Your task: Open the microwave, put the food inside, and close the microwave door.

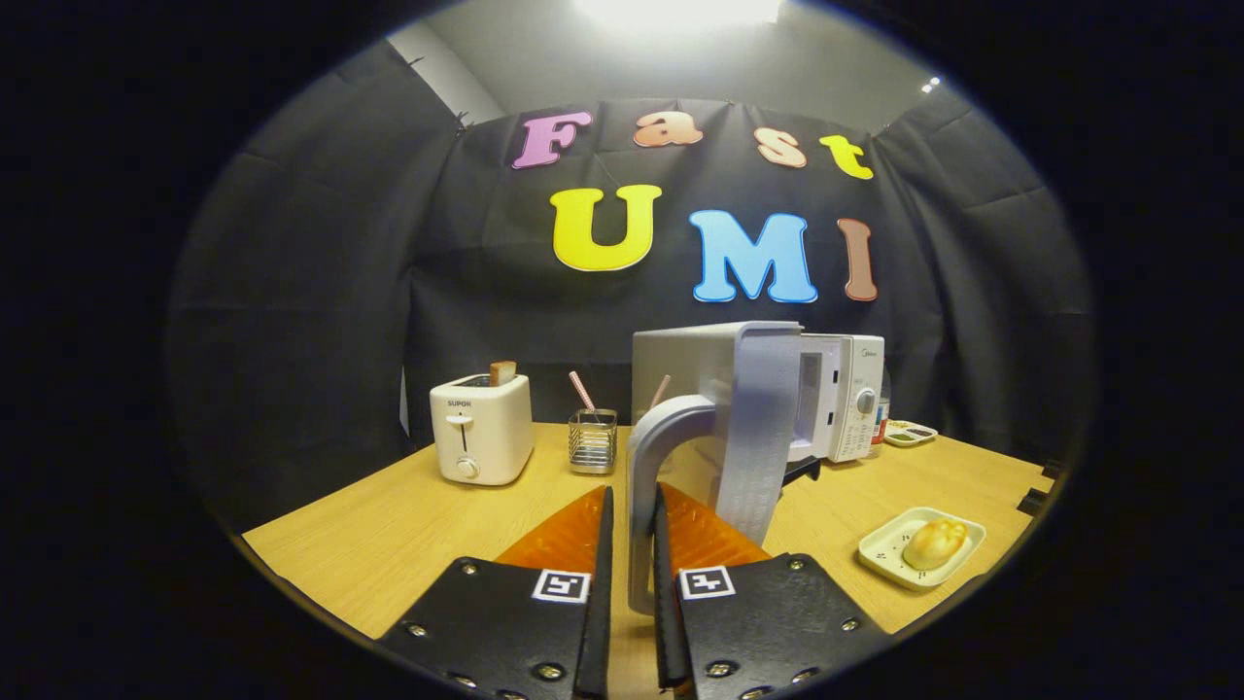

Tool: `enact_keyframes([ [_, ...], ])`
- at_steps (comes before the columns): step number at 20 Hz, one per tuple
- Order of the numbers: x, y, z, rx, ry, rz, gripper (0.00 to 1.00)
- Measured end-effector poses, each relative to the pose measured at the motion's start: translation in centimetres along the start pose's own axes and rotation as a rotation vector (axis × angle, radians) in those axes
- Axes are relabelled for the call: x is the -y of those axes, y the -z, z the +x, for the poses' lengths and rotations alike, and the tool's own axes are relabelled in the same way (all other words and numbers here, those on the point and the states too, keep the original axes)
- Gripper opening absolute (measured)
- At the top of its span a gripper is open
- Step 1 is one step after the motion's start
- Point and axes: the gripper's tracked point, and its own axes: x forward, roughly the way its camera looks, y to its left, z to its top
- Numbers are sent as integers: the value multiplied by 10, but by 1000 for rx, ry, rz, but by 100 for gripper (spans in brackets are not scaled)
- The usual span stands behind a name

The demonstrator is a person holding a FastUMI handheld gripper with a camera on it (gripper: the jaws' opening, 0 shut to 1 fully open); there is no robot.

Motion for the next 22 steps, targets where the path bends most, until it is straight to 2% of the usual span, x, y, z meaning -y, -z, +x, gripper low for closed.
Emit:
enact_keyframes([
  [1,-14,4,-6,-14,-40,12,20],
  [2,-26,1,-15,-5,-77,23,25],
  [5,-49,-2,-33,29,-194,-26,32],
  [7,-54,1,-35,35,-255,-29,48],
  [8,-54,4,-33,21,-271,-25,66],
  [10,-60,14,-32,-39,-339,-14,81],
  [12,-57,13,-38,-63,-406,15,84],
  [14,-49,2,-47,-48,-455,57,93],
  [18,-31,-30,-66,8,-524,113,93],
  [22,23,-43,-67,59,-490,53,93],
])
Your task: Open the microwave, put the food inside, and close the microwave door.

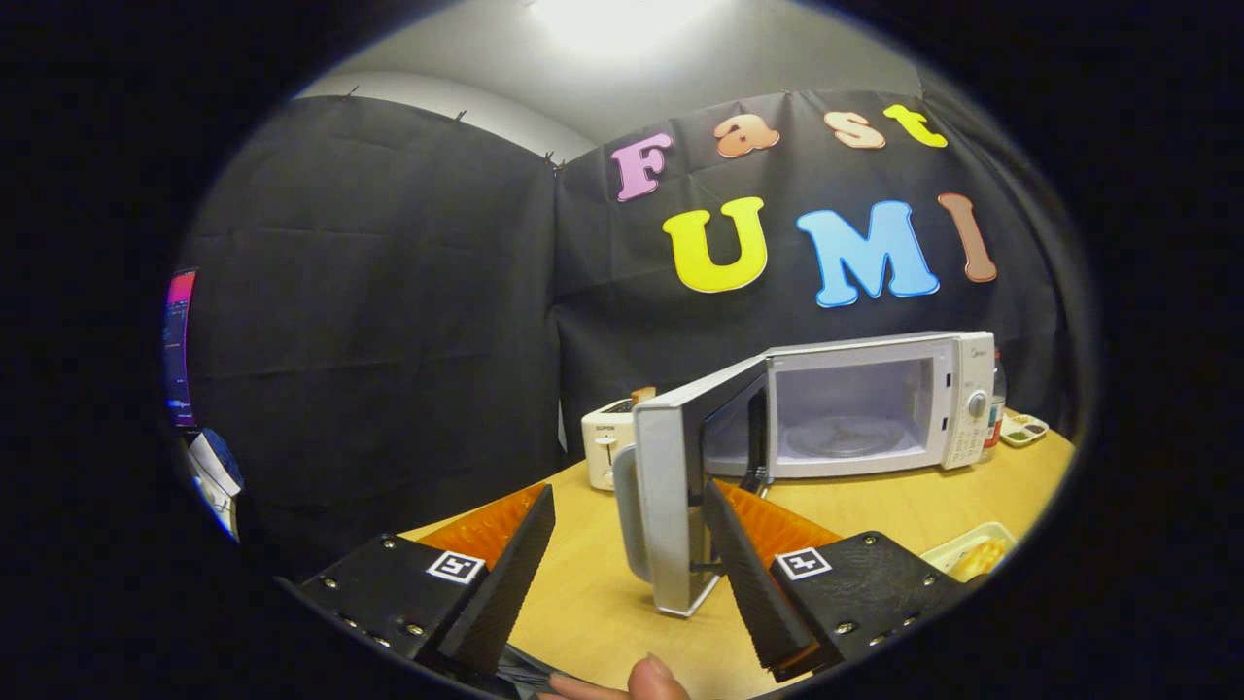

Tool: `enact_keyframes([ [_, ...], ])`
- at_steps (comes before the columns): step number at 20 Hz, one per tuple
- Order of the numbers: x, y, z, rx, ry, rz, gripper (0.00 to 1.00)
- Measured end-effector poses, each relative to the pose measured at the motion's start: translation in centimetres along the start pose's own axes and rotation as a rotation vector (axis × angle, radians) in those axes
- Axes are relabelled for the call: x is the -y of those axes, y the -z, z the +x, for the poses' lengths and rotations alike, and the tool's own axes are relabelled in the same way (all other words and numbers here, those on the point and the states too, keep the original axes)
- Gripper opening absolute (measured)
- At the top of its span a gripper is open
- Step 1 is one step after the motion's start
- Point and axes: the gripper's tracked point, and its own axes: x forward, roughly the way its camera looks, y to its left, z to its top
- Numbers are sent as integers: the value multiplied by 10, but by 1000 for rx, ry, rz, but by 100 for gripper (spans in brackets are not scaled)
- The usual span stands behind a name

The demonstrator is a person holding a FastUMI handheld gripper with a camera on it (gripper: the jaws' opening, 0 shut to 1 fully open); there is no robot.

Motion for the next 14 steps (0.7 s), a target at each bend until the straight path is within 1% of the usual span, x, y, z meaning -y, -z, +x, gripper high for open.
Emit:
enact_keyframes([
  [4,71,7,-28,-24,63,-81,93],
  [7,135,17,-49,-45,153,-122,93],
  [11,208,36,-75,-76,273,-185,93],
  [13,241,59,-85,-132,327,-182,93],
  [14,248,75,-87,-166,322,-149,93],
])
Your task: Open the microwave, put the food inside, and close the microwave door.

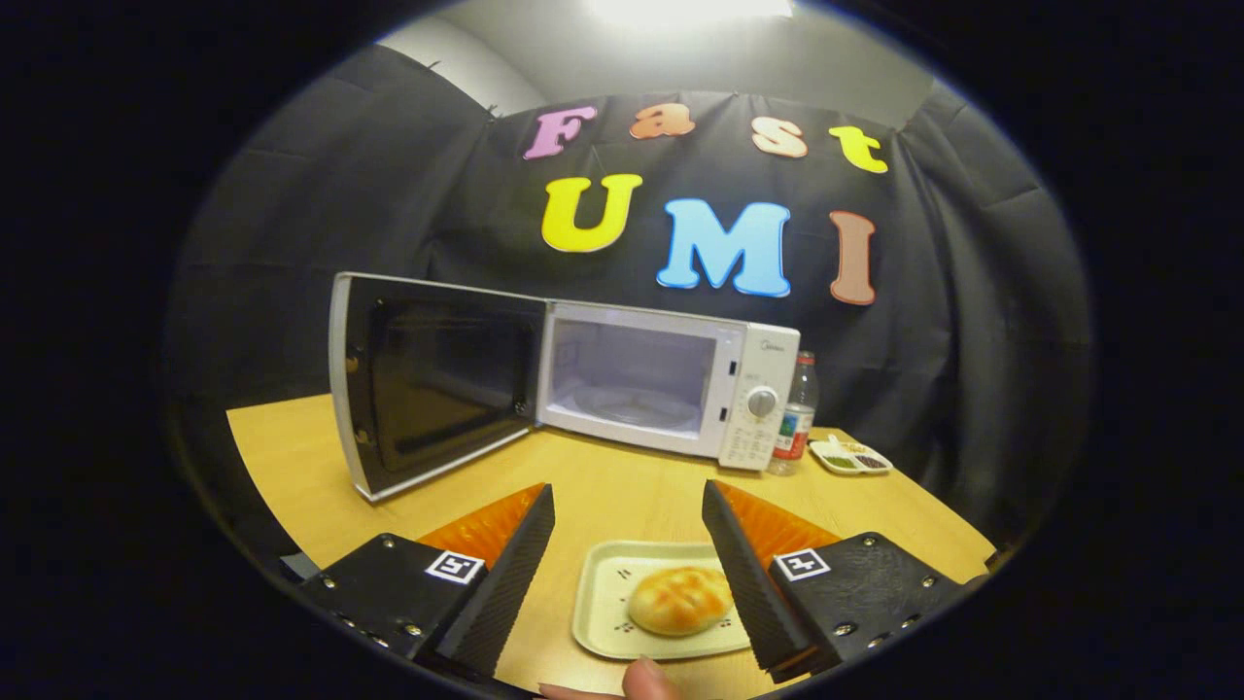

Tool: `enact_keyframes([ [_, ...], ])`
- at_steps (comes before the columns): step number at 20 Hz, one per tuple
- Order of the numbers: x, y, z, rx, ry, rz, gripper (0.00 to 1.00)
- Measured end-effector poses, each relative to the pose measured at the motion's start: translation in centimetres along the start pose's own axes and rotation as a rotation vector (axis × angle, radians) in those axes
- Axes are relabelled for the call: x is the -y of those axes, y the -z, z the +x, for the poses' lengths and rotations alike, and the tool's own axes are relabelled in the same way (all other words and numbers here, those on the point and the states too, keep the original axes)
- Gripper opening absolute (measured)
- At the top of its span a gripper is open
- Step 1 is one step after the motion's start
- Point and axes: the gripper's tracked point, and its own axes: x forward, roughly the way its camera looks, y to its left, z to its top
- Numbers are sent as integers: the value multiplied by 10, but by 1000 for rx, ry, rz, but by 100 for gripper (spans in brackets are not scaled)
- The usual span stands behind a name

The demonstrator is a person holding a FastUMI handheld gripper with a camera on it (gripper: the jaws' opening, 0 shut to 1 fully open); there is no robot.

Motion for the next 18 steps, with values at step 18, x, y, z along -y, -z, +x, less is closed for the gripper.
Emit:
enact_keyframes([
  [18,29,84,17,-315,16,199,84],
])
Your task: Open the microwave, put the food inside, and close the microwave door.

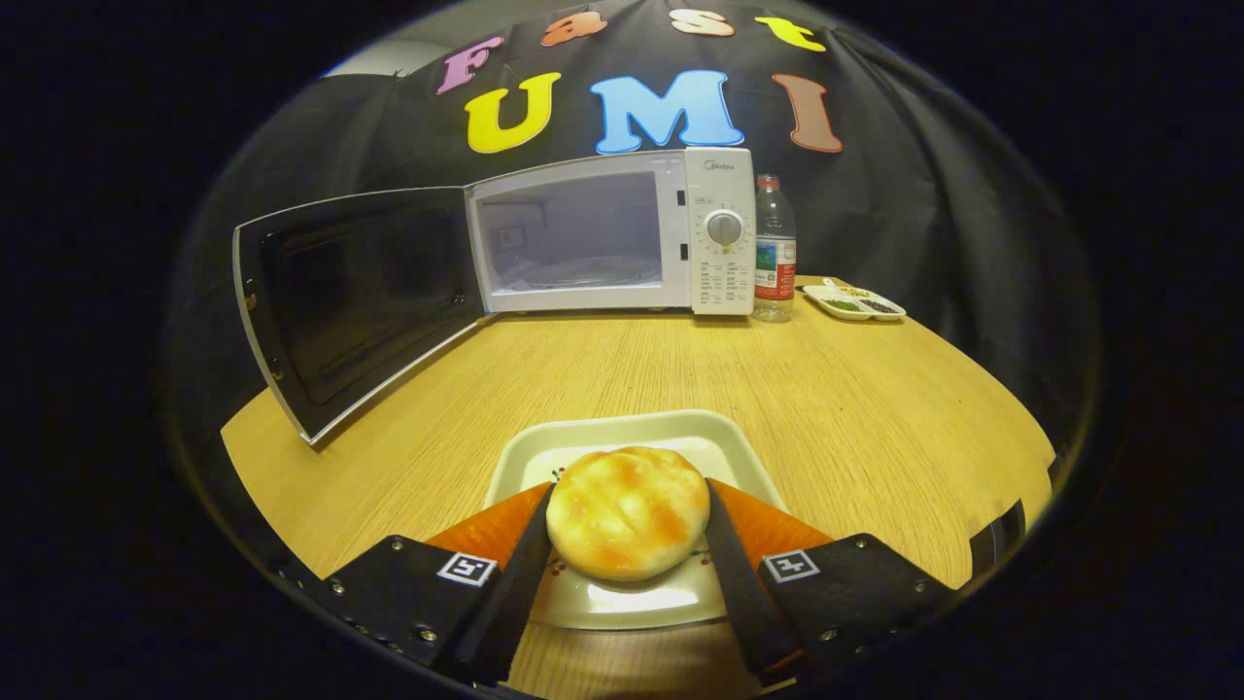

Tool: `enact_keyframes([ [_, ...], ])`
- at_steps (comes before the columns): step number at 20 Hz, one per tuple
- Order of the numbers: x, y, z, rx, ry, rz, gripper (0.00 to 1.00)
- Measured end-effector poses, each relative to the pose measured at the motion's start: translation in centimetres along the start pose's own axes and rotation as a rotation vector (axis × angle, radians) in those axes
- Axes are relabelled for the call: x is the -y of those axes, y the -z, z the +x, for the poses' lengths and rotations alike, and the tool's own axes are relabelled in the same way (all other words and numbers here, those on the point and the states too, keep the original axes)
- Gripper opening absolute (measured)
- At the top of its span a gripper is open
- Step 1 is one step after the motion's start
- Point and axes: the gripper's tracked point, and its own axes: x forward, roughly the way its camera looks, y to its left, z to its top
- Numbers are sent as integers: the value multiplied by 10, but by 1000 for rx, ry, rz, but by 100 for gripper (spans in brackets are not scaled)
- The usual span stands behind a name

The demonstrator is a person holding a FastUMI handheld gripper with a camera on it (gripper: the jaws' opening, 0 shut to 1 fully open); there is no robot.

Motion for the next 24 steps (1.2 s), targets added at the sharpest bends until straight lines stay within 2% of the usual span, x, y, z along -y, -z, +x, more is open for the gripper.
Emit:
enact_keyframes([
  [1,0,-6,-3,13,-1,20,84],
  [2,0,-8,-3,18,-8,37,78],
  [11,-45,-79,3,35,-187,197,78],
  [14,-60,-110,22,48,-214,224,77],
  [24,-95,-184,118,88,-152,313,78],
])
